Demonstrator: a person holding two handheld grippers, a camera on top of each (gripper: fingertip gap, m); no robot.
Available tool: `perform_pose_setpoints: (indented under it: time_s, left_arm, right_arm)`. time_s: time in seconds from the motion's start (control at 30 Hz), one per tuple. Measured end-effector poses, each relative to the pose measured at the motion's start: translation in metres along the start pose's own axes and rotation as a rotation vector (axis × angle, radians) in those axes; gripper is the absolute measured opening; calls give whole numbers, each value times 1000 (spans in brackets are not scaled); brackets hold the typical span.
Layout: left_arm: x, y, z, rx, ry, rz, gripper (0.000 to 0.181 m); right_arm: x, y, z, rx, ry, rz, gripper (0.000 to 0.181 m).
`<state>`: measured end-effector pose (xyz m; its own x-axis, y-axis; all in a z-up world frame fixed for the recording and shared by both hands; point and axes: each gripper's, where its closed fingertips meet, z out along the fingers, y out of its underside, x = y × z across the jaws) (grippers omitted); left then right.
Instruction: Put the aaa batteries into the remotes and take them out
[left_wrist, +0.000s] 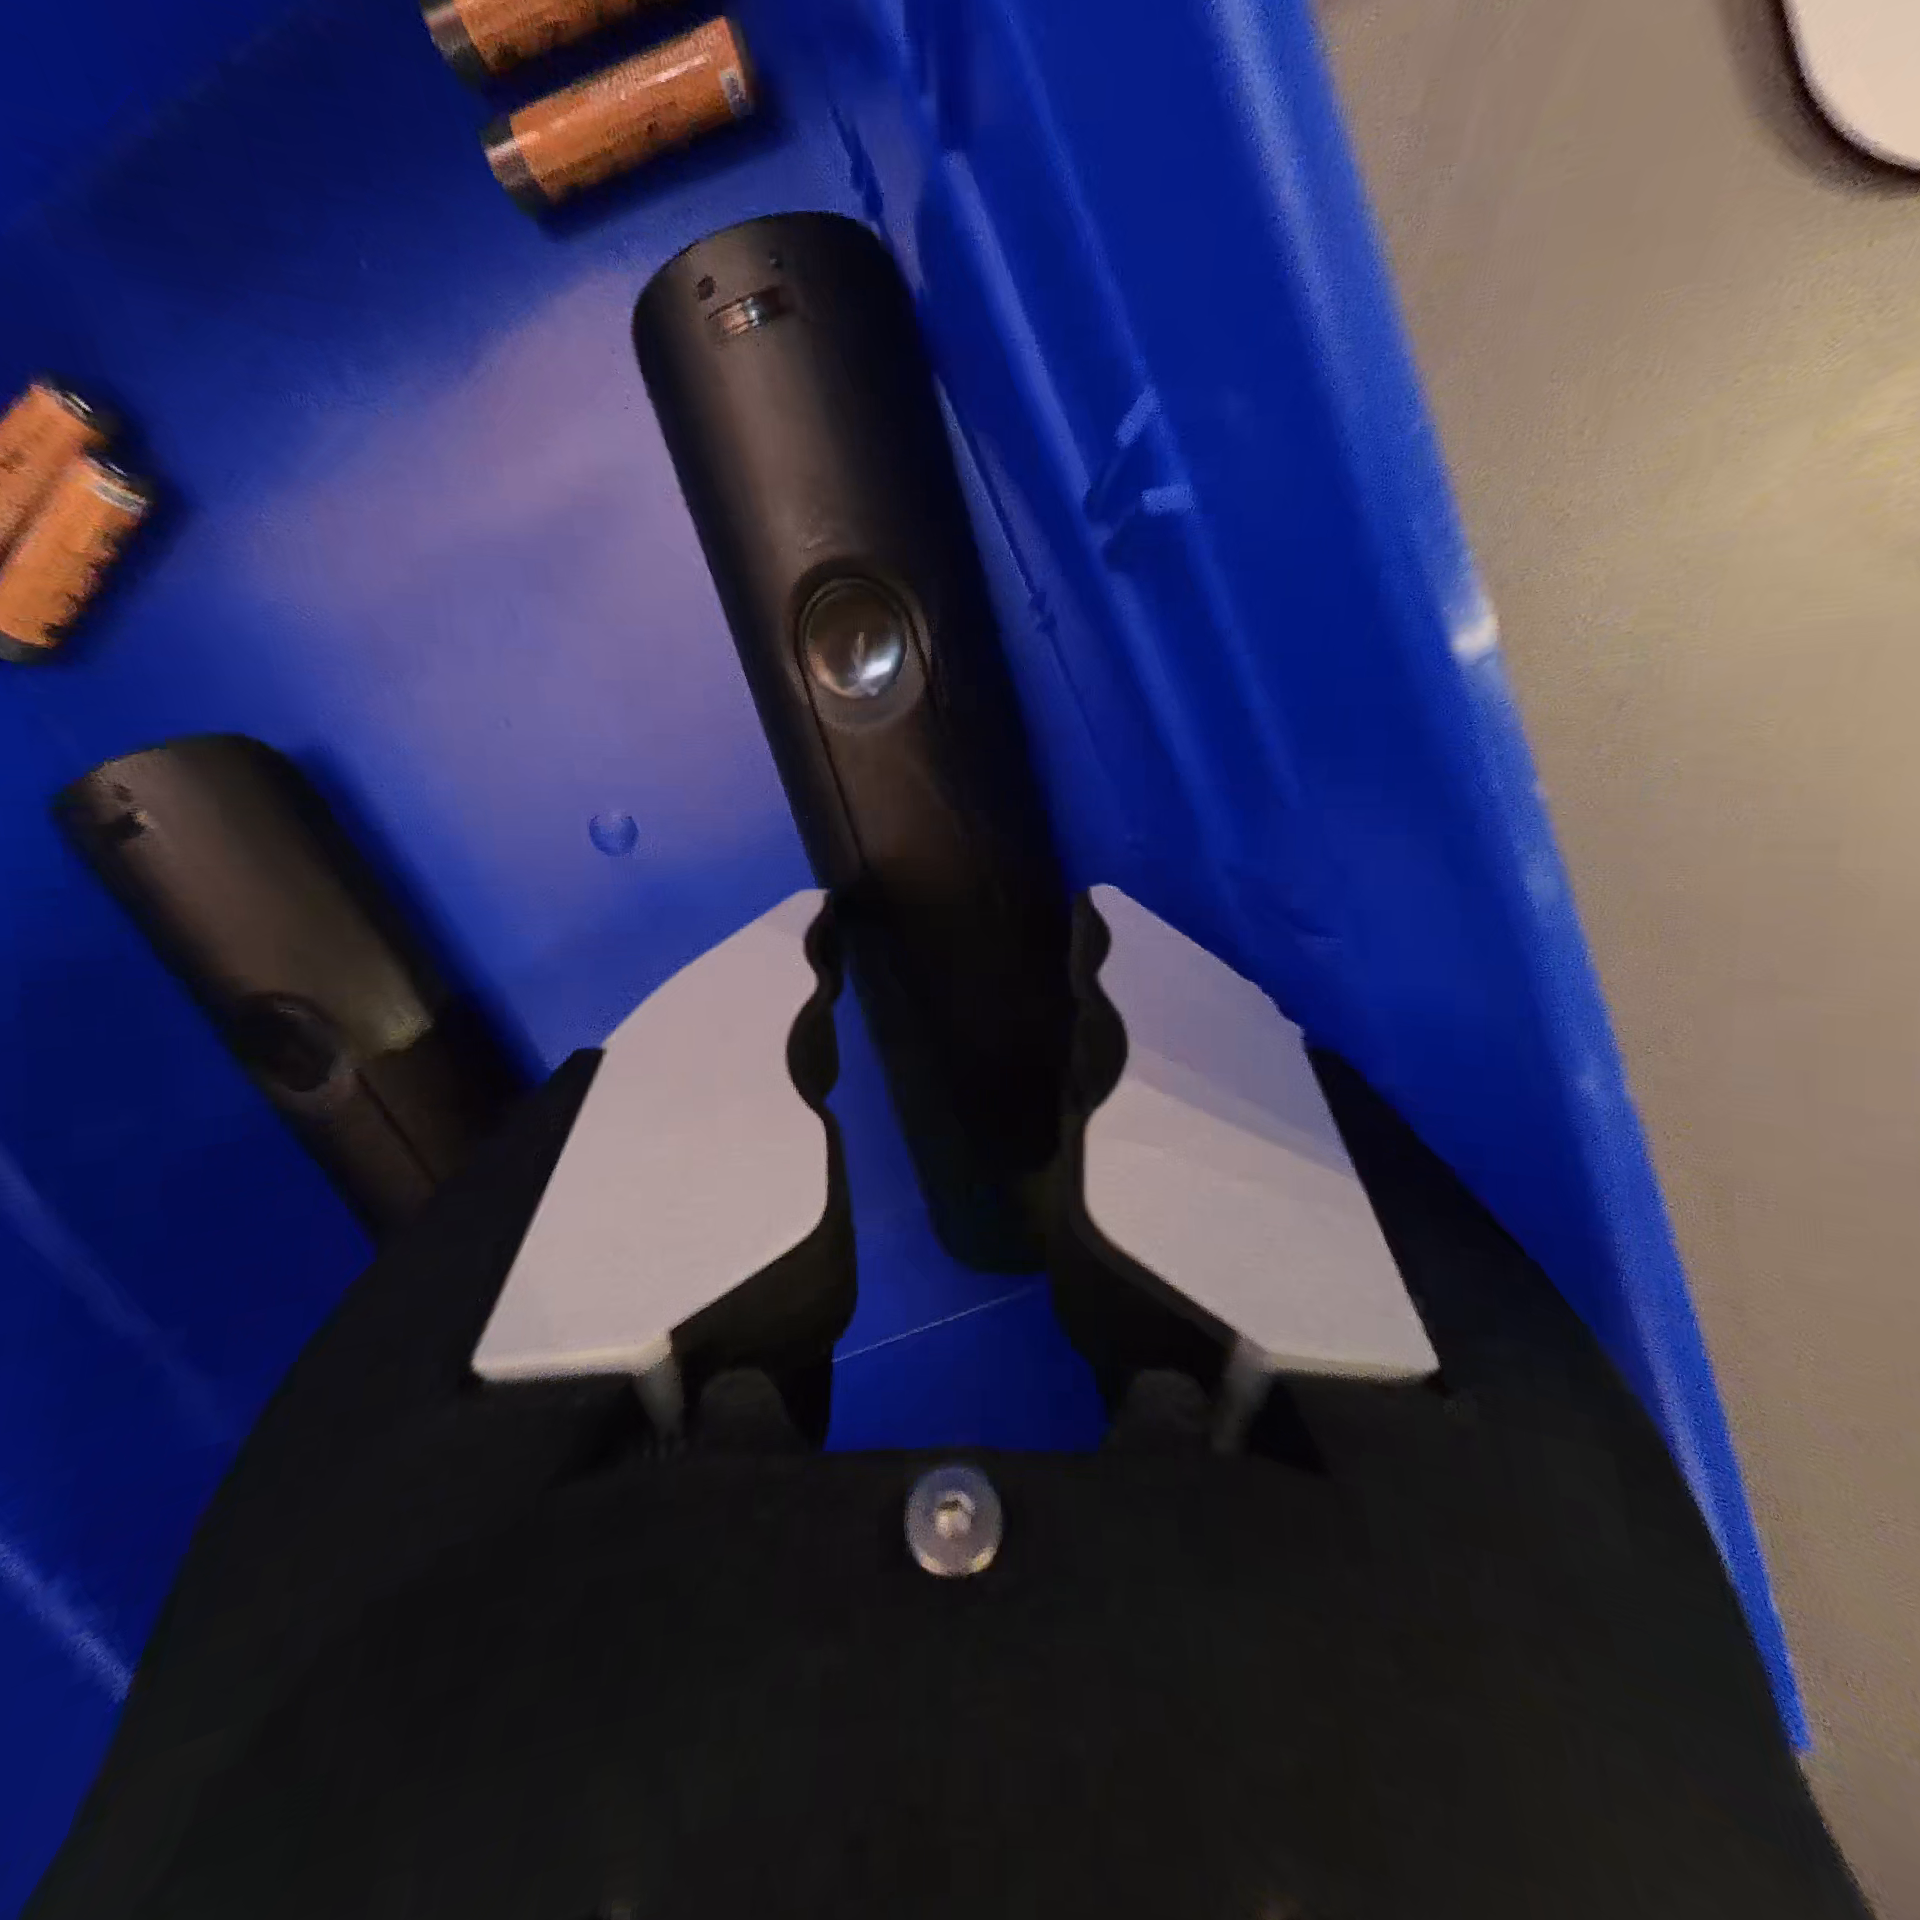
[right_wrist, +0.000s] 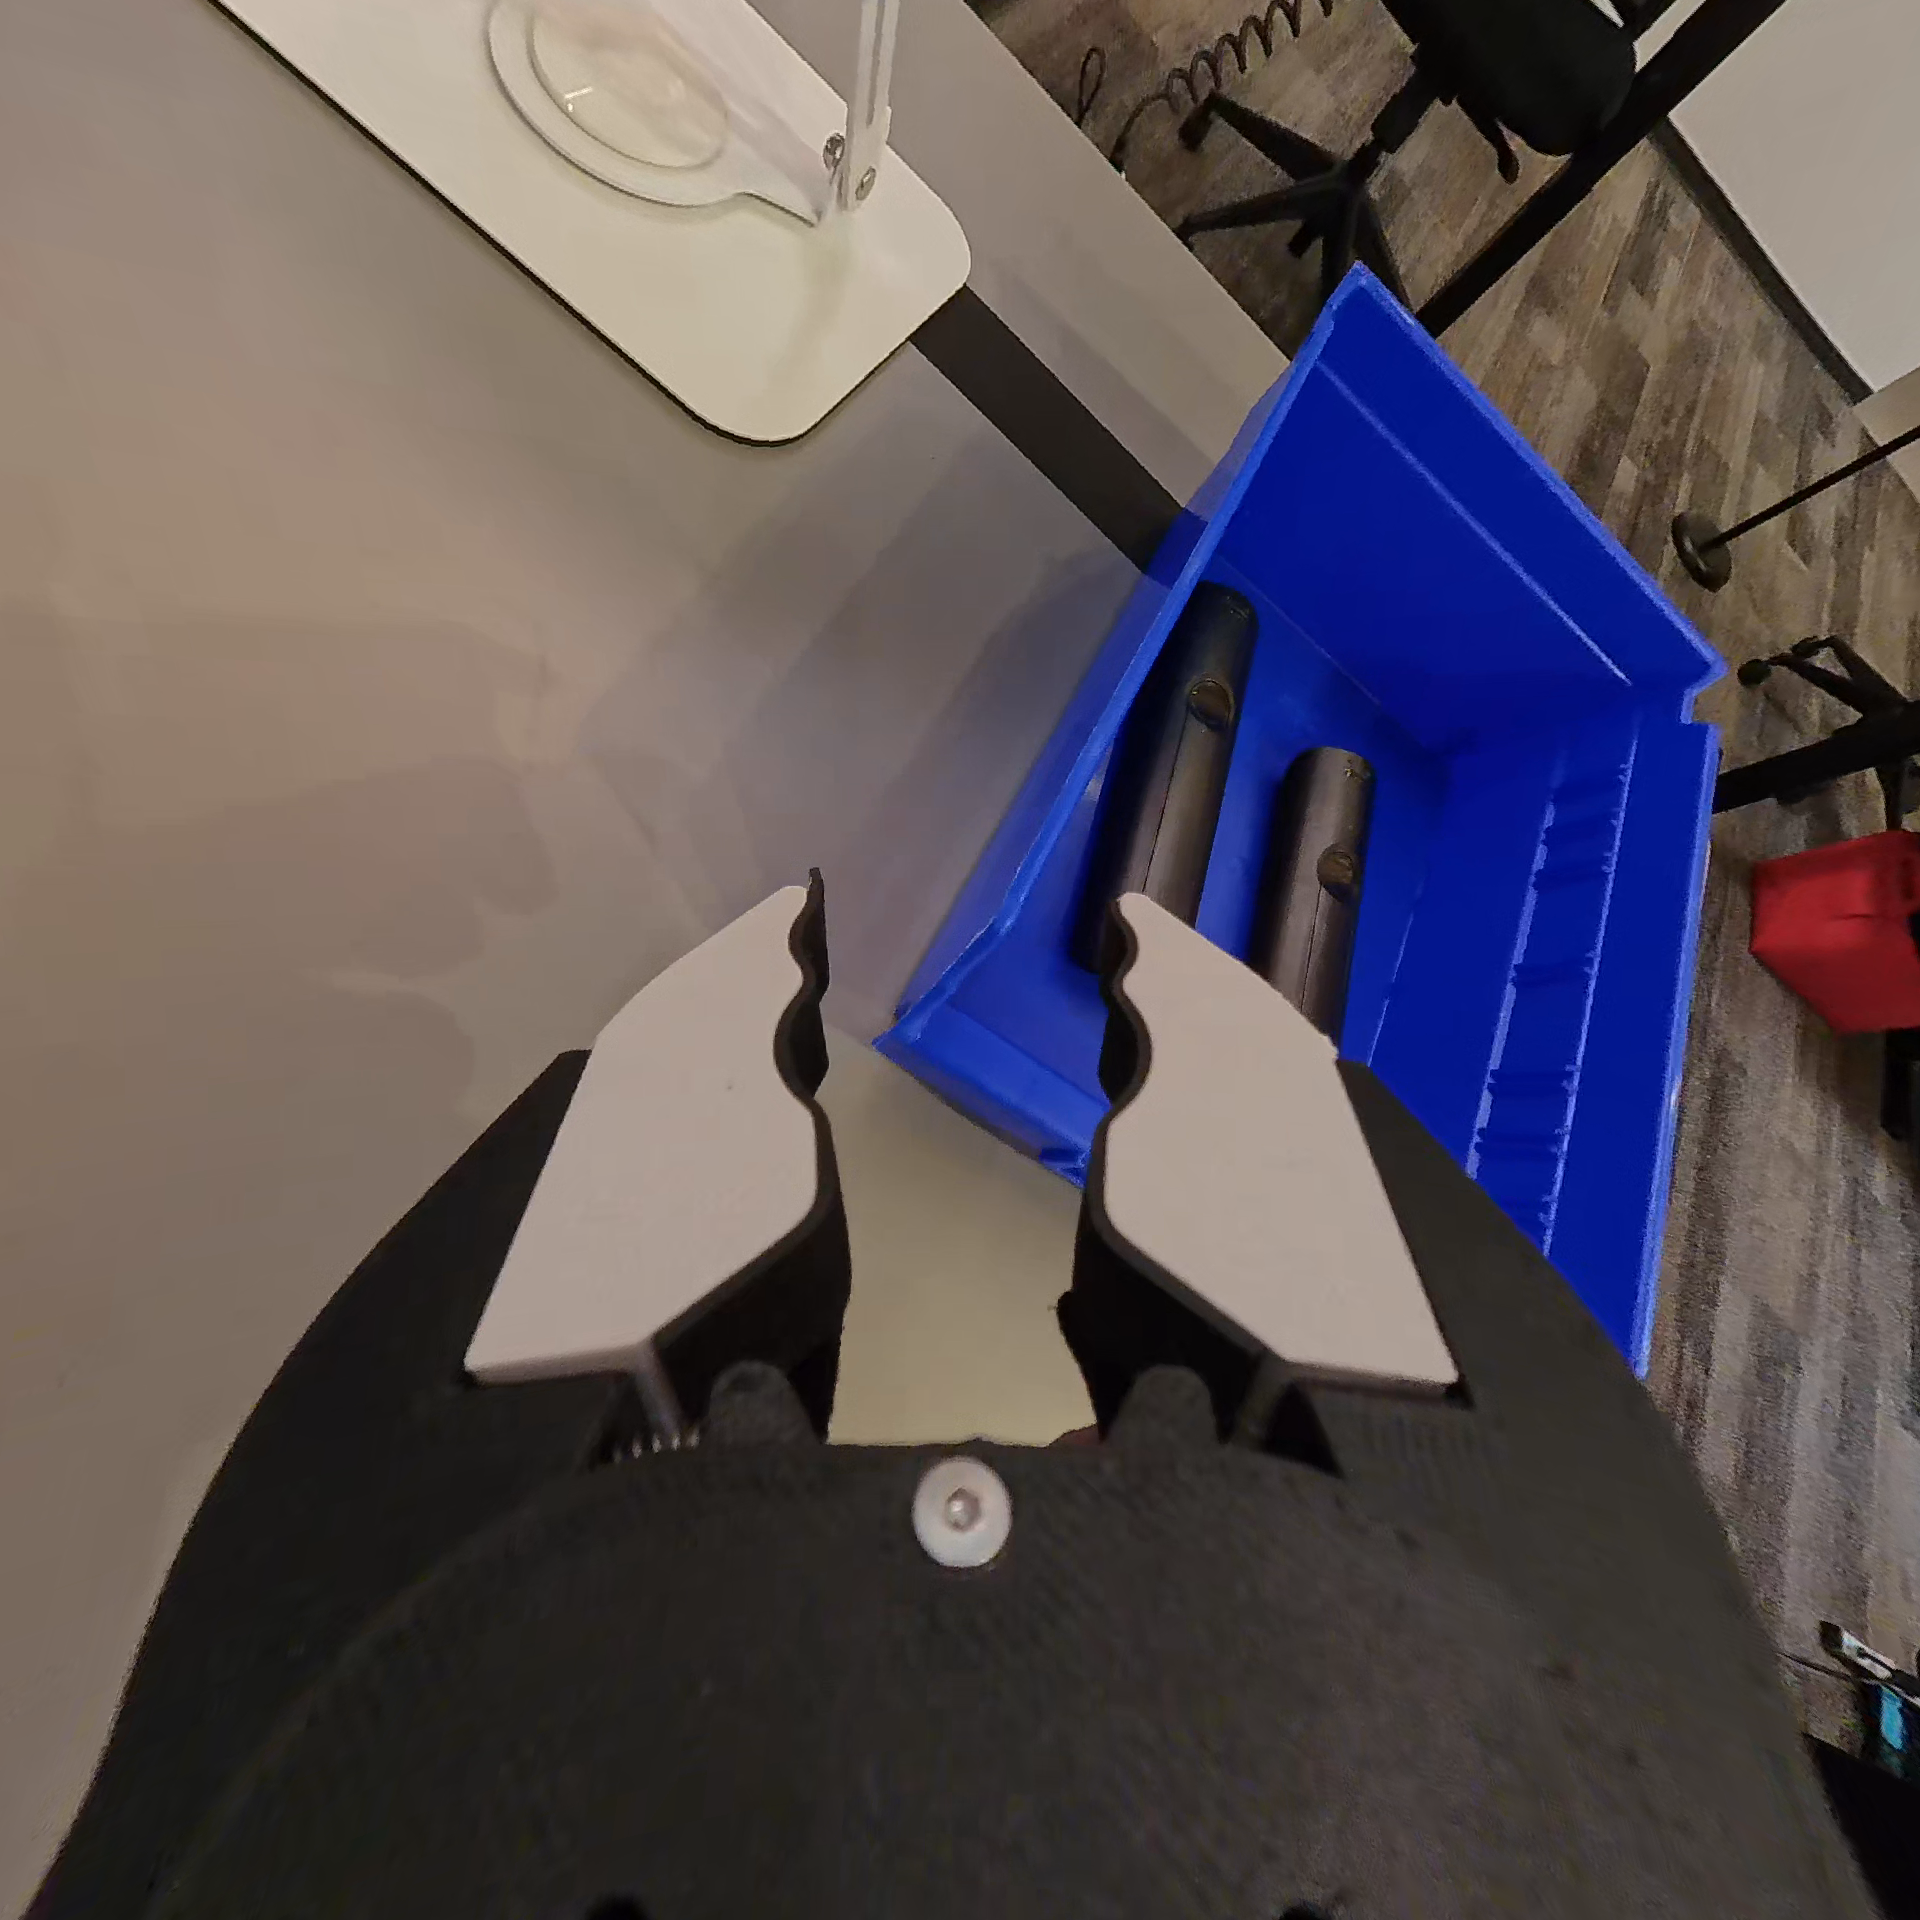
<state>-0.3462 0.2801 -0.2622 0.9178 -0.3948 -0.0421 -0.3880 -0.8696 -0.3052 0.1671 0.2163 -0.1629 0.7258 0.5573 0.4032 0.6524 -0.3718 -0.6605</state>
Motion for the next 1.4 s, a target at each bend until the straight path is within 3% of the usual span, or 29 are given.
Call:
perform_pose_setpoints:
  time_s: [0.17, 0.23, 0.3, 0.43, 0.7, 0.87, 0.97, 1.1, 1.27, 1.4]
  left_arm:
    - [9, 9, 13, 9, 94, -20, 76]
    - [8, 9, 14, -15, 47, 23, 70]
    - [5, 4, 15, -17, 30, -10, 53]
    - [0, 1, 13, 8, -57, 47, 51]
    - [-15, -1, -19, 223, -166, 37, 50]
    - [-14, 6, -61, 438, -154, -2, 50]
    - [10, 4, -107, 622, -186, 38, 49]
    - [90, -1, -154, 821, -180, 171, 49]
    - [200, 1, -158, 914, -94, 313, 49]
    - [244, 4, -144, 922, -77, 391, 49]
  right_arm:
    - [2, 0, -3, 20, -4, 10, 49]
    - [1, -2, -3, 31, -6, 12, 49]
    - [-1, -5, -2, 43, -7, 10, 49]
    - [-6, -8, -3, 61, -17, 4, 48]
    - [-29, -24, -8, 116, -80, -21, 48]
    - [-86, -64, -14, 257, -305, 11, 48]
    - [-137, -103, -27, 396, -559, 101, 48]
    - [-198, -159, -42, 549, -934, 301, 51]
    - [-228, -204, -25, 608, -1140, 481, 51]
    - [-234, -217, -22, 637, -1273, 570, 47]
